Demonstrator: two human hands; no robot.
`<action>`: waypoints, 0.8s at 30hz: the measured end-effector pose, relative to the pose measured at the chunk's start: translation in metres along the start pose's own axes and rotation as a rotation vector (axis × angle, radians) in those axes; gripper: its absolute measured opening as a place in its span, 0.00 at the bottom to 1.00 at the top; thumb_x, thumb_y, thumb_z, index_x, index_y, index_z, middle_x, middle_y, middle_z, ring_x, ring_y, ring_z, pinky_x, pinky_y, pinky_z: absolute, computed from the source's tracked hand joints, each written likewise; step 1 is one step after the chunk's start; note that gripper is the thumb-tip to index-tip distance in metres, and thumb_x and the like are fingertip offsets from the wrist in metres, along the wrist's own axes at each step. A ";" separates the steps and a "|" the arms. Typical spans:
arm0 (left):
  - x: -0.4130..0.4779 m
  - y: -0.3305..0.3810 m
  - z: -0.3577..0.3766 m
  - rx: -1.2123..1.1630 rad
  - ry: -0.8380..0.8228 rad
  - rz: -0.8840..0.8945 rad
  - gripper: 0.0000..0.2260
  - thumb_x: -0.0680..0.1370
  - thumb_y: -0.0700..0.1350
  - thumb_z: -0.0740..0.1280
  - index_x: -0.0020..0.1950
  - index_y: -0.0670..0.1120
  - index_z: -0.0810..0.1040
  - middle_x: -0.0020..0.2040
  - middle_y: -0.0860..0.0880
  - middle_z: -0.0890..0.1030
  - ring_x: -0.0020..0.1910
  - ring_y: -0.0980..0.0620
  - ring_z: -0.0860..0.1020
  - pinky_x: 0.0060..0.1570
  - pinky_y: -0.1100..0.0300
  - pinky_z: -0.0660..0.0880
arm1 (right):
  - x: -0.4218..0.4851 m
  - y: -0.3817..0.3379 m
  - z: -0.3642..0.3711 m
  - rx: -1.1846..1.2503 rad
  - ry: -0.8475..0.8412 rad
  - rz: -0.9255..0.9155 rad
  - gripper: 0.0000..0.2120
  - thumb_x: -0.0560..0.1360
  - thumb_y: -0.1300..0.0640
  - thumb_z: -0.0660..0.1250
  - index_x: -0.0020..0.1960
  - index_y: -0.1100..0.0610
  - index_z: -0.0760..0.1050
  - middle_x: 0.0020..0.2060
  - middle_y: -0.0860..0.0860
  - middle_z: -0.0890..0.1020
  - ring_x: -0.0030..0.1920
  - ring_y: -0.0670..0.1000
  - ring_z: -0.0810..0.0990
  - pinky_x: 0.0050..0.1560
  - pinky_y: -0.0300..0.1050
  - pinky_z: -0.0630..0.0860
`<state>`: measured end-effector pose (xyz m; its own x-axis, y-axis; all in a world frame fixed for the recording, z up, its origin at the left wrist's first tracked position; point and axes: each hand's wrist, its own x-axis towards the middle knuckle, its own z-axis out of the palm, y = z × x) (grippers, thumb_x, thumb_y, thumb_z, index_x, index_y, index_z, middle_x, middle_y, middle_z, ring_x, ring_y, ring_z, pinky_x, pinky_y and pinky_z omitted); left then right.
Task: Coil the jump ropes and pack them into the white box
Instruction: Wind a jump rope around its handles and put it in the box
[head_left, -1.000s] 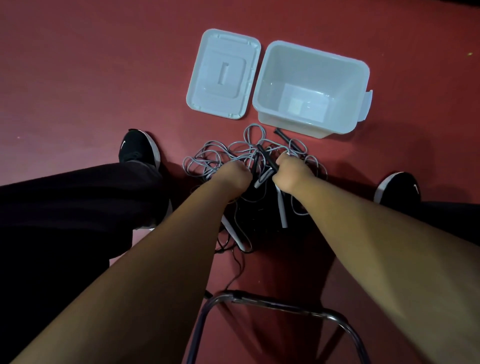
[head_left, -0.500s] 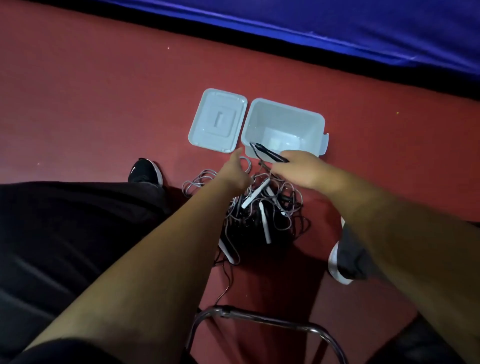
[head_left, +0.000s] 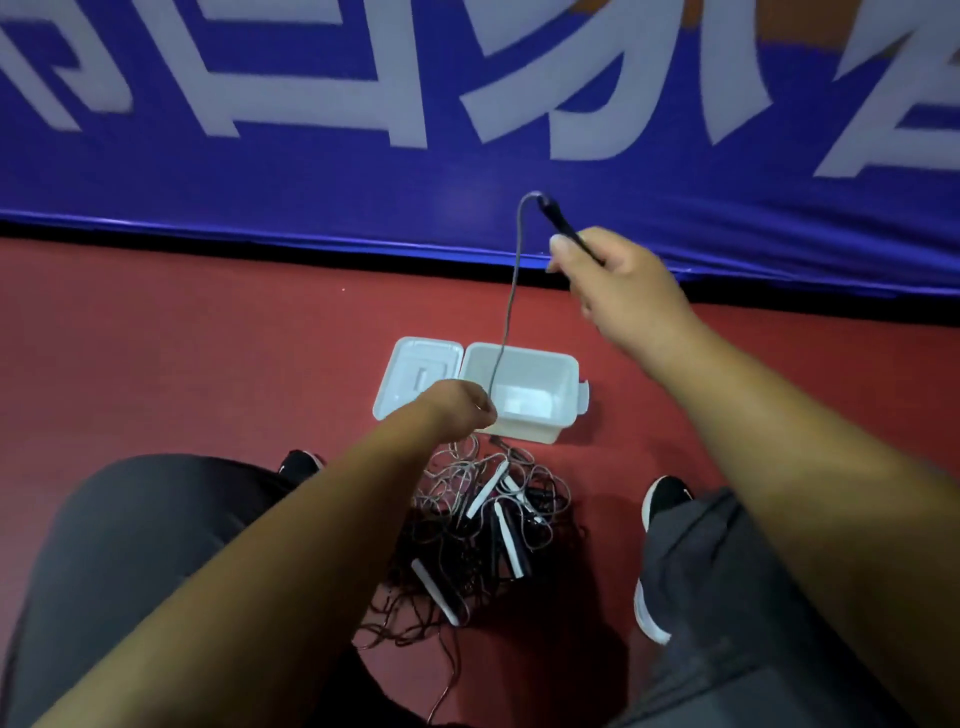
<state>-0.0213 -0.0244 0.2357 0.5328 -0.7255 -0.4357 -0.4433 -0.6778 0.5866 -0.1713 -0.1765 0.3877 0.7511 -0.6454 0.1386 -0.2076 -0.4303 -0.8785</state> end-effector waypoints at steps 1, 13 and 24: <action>-0.006 0.005 -0.012 -0.001 -0.029 0.016 0.04 0.80 0.48 0.73 0.51 0.51 0.87 0.53 0.48 0.86 0.51 0.48 0.83 0.53 0.59 0.78 | 0.001 -0.004 -0.008 0.065 0.050 0.018 0.16 0.81 0.37 0.66 0.48 0.48 0.81 0.31 0.43 0.75 0.33 0.47 0.73 0.39 0.46 0.70; -0.060 0.093 -0.108 -0.684 0.118 0.282 0.10 0.86 0.46 0.65 0.54 0.41 0.80 0.49 0.42 0.87 0.44 0.47 0.85 0.49 0.52 0.83 | -0.001 0.048 0.031 0.095 -0.216 0.368 0.07 0.76 0.53 0.74 0.44 0.52 0.76 0.34 0.50 0.70 0.30 0.50 0.69 0.30 0.43 0.66; -0.006 0.078 -0.109 -1.276 -0.015 0.004 0.15 0.87 0.50 0.63 0.54 0.41 0.83 0.41 0.51 0.87 0.43 0.55 0.87 0.46 0.60 0.84 | 0.022 0.074 0.064 0.254 -0.340 0.382 0.07 0.78 0.51 0.77 0.49 0.49 0.80 0.33 0.47 0.73 0.28 0.48 0.65 0.29 0.42 0.62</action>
<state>0.0193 -0.0598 0.3587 0.5209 -0.7345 -0.4349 0.5640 -0.0863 0.8212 -0.1301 -0.1822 0.2966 0.8201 -0.4684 -0.3286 -0.3788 -0.0141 -0.9254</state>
